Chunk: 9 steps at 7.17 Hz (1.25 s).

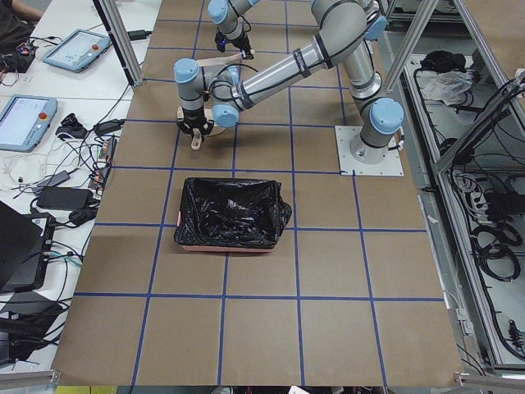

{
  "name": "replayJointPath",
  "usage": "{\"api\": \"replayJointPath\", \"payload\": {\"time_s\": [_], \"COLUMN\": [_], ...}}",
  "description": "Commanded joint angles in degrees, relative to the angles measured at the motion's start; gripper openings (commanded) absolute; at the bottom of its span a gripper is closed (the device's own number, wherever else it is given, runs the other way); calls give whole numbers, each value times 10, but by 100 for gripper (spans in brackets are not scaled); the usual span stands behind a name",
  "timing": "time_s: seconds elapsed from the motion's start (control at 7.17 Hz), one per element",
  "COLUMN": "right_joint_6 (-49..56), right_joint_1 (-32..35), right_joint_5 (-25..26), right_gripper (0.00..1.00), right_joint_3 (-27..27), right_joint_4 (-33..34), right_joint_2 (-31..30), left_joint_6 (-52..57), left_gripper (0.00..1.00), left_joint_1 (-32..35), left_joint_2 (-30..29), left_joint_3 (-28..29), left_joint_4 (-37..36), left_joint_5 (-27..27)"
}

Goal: Sweep and dump trash into bin
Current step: 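Lift the brush with the right gripper and move it toward the food items, then sweep the bagel and potato toward the dustpan with the right-held brush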

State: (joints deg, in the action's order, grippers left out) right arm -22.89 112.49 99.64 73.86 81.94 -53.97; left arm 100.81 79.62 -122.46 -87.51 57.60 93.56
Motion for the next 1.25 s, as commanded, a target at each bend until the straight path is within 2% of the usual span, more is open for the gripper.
{"api": "replayJointPath", "payload": {"time_s": [0.0,0.56,1.12], "right_joint_6": [-5,-9,-12], "right_joint_1": [0,0,0], "right_joint_5": [-6,-12,-25], "right_gripper": [0,0,0], "right_joint_3": [-5,-11,-15], "right_joint_4": [2,6,6], "right_joint_2": [6,11,11], "left_joint_6": [0,-1,-1], "left_gripper": [31,25,24], "left_joint_1": [-1,8,13], "left_joint_2": [-1,4,5], "left_joint_3": [1,10,10], "left_joint_4": [0,-1,-5], "left_joint_5": [1,39,43]}}
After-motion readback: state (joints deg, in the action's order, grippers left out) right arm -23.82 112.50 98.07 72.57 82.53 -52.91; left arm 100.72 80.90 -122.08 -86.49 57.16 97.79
